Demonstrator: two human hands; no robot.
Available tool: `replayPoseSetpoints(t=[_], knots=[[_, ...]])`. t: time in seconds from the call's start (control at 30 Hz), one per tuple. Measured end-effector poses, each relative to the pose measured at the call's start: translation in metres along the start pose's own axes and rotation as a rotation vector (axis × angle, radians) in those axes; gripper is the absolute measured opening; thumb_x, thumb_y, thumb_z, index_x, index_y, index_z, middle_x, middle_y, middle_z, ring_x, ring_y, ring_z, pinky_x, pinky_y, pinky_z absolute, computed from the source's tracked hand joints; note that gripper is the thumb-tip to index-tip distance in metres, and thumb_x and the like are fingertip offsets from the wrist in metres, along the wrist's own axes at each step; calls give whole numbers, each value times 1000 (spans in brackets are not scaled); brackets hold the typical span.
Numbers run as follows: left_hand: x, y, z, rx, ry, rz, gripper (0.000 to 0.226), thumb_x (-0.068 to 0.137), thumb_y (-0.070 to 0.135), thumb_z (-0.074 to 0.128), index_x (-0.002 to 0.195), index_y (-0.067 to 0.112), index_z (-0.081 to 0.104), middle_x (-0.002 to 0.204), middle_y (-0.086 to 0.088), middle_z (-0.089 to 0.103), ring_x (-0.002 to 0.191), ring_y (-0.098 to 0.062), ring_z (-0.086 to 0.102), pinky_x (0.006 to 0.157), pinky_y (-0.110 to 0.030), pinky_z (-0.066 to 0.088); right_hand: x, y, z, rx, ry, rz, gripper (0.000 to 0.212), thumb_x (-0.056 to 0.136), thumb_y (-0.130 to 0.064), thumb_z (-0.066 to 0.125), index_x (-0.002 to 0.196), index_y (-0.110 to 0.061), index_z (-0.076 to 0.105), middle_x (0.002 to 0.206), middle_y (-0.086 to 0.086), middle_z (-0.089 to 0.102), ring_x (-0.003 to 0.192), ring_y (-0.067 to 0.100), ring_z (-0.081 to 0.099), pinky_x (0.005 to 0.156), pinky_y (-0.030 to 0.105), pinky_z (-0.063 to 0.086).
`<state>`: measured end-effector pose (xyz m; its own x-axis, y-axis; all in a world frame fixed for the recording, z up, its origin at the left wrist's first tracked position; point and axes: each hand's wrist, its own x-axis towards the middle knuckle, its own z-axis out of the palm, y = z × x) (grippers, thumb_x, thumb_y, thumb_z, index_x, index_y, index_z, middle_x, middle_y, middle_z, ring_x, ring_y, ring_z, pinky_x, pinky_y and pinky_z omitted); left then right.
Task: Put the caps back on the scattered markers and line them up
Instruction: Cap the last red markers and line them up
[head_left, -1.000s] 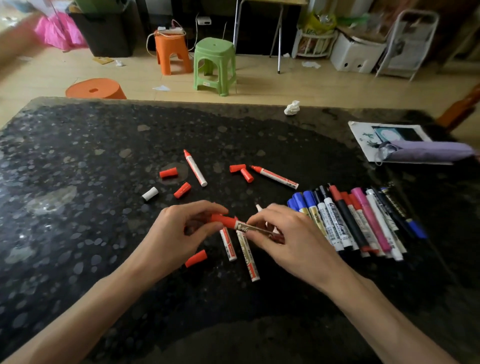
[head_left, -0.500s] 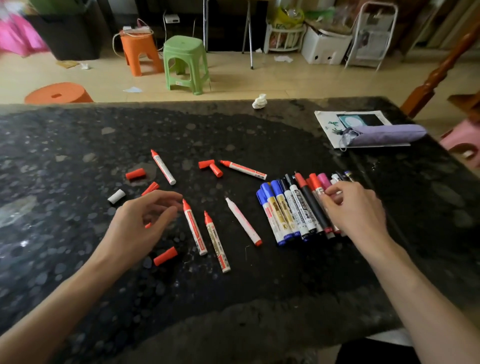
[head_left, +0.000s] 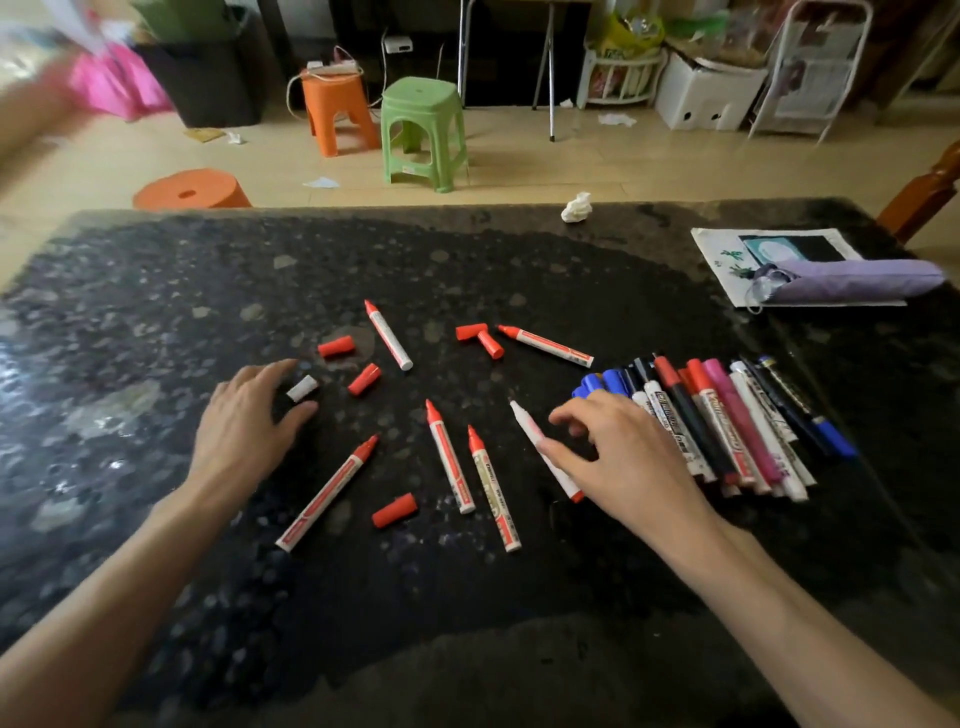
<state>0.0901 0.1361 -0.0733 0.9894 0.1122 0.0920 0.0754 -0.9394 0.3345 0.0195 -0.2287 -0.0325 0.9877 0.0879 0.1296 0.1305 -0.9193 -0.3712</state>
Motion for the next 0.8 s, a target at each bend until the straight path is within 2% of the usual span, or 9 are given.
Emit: replayPoseSetpoints(t=[0.1,0.2,0.3,0.37,0.47,0.53,0.6,0.7,0.8], knots=[[-1,2,7,-7,44,43,33,89,26,79,120,14,74,118,-15,69,105,-41,65,91,-48,50,3,-7,3,-113,-80,68,39,94,-57,66,124,-32,65,107,-11,65,102,11,60,79,27,47],[-2,8,4,-82,75,18,20,91,29,76,108,19,77,107,-7,72,97,-32,69,80,-39,48,6,-13,6,-184,-111,91,31,96,-53,65,119,-33,66,102,-12,65,98,11,61,73,27,45],[-8,20,0,-319,9,-71,10,91,34,76,98,27,76,96,3,76,93,-19,73,84,-36,55,9,-20,11,-216,-156,105,25,98,-47,65,119,-32,62,100,-13,65,90,9,57,69,25,42],[-14,32,-4,-503,-62,-56,4,91,33,77,93,31,74,88,9,77,84,-10,74,86,-37,60,11,-22,14,-207,-196,118,27,98,-48,65,120,-33,62,101,-13,65,90,8,58,70,25,45],[-29,51,-14,-630,-115,8,6,91,30,77,95,26,77,83,10,77,77,-4,74,83,-28,60,12,-24,17,-196,-214,112,27,98,-49,64,118,-31,63,100,-13,65,93,9,63,75,29,54],[-38,60,-21,-660,-130,55,4,91,28,77,95,27,77,82,12,77,80,-4,74,83,-23,59,13,-25,18,-142,-199,94,23,99,-46,63,116,-31,63,99,-13,64,90,7,61,73,26,51],[-44,65,-26,-719,-179,72,4,91,29,77,95,30,77,84,9,77,79,-11,76,85,-29,60,14,-29,17,-2,-180,58,17,100,-43,61,113,-31,60,99,-13,61,87,4,58,72,23,47],[-50,70,-33,-782,-233,76,7,89,35,77,96,34,76,85,3,77,75,-21,76,82,-37,62,14,-37,14,229,-170,-36,13,104,-43,55,113,-34,55,105,-15,59,92,1,61,77,24,53],[-56,74,-38,-772,-244,96,12,87,30,80,98,29,76,88,3,78,72,-21,76,81,-33,62,15,-46,11,319,-162,-146,11,107,-40,50,116,-35,54,108,-16,58,96,1,61,79,27,56]])
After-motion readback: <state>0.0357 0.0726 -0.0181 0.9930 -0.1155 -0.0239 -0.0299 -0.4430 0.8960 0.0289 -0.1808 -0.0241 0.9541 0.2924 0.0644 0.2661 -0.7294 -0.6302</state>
